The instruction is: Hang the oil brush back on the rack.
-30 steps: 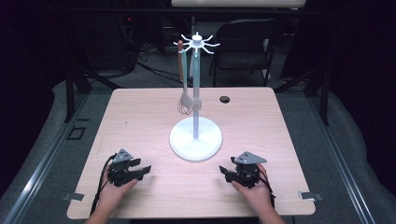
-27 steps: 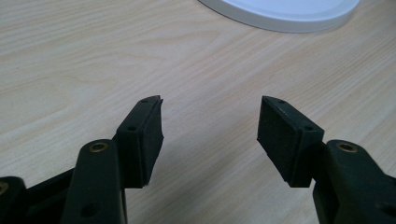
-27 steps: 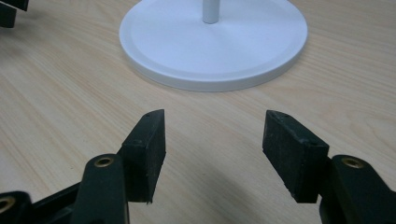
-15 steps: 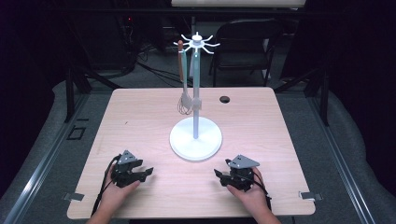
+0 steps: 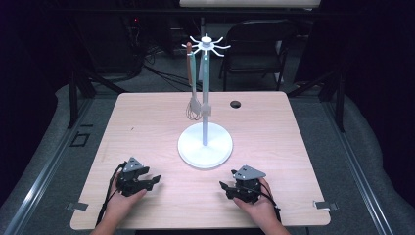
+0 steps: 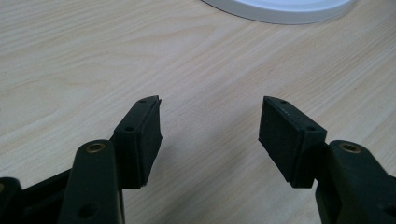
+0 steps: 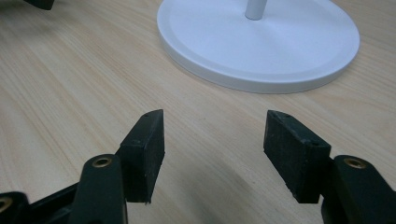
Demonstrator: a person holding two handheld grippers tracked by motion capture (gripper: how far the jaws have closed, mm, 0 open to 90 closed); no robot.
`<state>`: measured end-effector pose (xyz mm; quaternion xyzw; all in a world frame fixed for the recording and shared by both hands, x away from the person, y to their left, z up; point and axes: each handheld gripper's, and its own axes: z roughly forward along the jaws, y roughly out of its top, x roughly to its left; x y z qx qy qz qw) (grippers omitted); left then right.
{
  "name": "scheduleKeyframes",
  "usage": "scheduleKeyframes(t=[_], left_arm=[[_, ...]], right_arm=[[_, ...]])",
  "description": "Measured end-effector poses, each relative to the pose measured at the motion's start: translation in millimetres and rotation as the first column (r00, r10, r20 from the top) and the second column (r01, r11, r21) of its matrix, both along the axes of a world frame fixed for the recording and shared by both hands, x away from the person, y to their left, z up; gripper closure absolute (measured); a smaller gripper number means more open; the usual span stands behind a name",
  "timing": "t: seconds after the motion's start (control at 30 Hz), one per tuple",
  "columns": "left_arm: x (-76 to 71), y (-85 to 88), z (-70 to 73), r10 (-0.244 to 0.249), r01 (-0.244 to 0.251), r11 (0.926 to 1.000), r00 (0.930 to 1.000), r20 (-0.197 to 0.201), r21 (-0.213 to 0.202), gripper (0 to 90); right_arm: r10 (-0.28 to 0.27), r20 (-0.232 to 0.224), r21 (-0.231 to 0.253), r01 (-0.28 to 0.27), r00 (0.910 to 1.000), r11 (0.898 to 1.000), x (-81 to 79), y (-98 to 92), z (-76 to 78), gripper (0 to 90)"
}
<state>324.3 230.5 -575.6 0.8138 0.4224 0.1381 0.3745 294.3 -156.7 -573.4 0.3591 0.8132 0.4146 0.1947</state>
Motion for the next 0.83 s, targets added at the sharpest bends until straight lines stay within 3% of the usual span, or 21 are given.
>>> scheduleKeyframes(t=[0.83], left_arm=[[1.1, 2.6, 2.6, 0.008, -0.008, 0.9999, 0.9999, 0.015, -0.009, 37.5]], right_arm=[[-0.008, -0.003, 0.011, 0.008, 1.0000, 1.000, 1.8, -3.2, 1.2, 38.0]])
